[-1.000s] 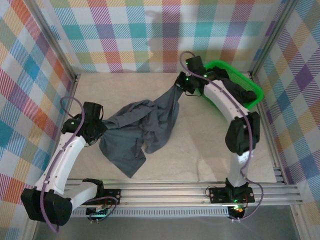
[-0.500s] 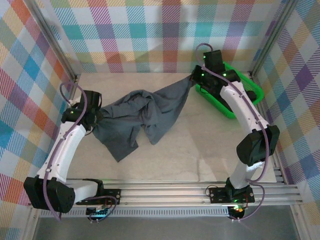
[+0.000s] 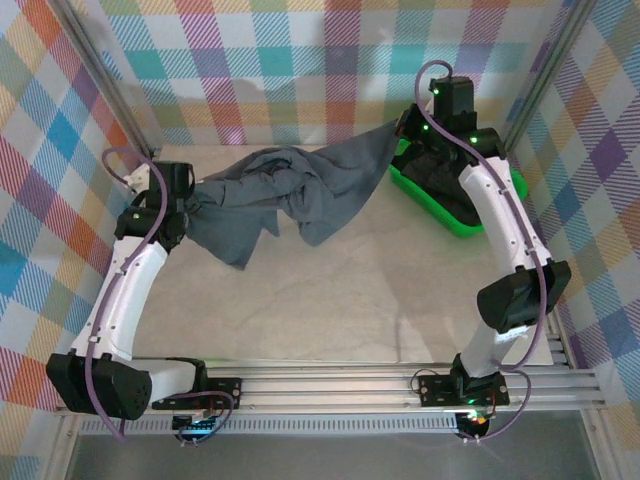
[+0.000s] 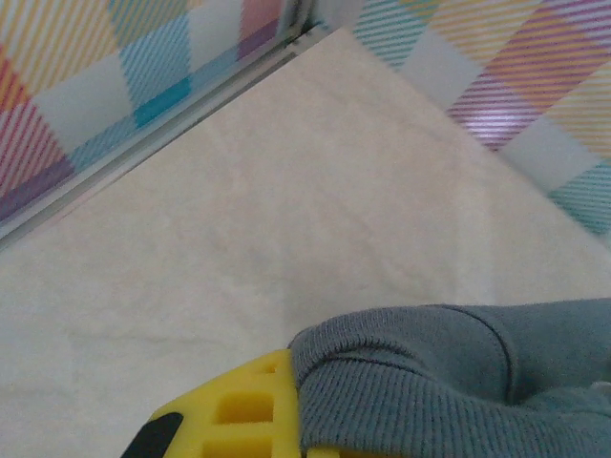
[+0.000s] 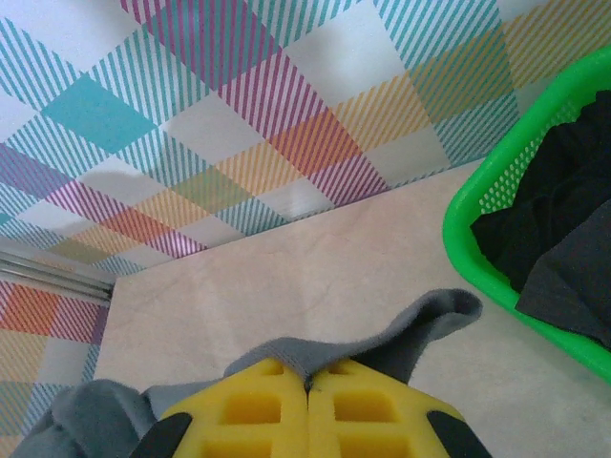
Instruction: Fold and stack the t-shirts
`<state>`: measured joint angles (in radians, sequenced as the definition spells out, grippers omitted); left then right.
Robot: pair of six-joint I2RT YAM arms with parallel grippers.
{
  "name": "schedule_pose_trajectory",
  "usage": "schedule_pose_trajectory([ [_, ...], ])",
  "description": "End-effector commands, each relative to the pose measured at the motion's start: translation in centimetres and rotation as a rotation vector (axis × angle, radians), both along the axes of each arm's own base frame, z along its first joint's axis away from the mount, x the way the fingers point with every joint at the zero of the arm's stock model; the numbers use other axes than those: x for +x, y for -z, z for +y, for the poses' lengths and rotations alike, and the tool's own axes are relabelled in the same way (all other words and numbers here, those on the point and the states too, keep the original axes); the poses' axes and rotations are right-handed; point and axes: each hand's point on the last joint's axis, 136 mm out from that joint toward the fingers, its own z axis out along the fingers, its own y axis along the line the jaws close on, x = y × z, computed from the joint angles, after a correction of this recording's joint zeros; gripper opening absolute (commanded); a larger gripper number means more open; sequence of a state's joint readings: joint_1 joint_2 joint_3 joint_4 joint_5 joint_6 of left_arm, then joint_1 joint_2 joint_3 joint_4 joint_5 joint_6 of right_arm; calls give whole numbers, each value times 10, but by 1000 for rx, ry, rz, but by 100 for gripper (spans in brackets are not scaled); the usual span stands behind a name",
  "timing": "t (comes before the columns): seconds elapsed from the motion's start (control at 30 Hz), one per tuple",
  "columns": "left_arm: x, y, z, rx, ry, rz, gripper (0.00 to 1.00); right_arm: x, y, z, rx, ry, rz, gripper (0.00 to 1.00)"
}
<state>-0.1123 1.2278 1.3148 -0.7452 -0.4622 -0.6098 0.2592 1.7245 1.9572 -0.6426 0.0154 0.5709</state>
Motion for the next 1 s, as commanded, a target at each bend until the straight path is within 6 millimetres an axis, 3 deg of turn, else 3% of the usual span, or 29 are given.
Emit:
schedule_pose_trajectory([
  [0.0, 5, -35, 4, -44, -30, -121, 0, -16, -18, -7, 65, 18, -13, 0],
  [0.27, -38, -71, 17, -43, -88, -230, 0, -87, -32, -26, 81, 28, -88, 0],
  [0.37, -49, -74, 17, -63, -95, -258, 0, -110, -22, -34, 105, 52, -61, 0],
  [0.47, -48, -65, 15, -70, -91, -220, 0, -120, 3, -38, 108, 84, 17, 0],
  [0.57, -31, -38, 10, -79, -76, -100, 0, -107, 49, -36, 88, 95, 168, 0],
  [0.67, -5, 10, 4, -78, -58, 93, 0, -88, 112, -25, 79, 84, 379, 2],
  [0.77, 15, 66, -2, -96, -24, 274, 0, -78, 172, -13, 74, 59, 553, 33],
  [0.8, 20, 86, -6, -103, -1, 327, 0, -78, 185, -11, 63, 54, 585, 41],
  [0.87, 25, 118, -10, -120, 28, 404, 0, -78, 192, 0, -2, -2, 564, 48],
  [0.97, 24, 157, -16, -148, 67, 499, 0, -91, 196, 38, -127, -176, 508, 52],
])
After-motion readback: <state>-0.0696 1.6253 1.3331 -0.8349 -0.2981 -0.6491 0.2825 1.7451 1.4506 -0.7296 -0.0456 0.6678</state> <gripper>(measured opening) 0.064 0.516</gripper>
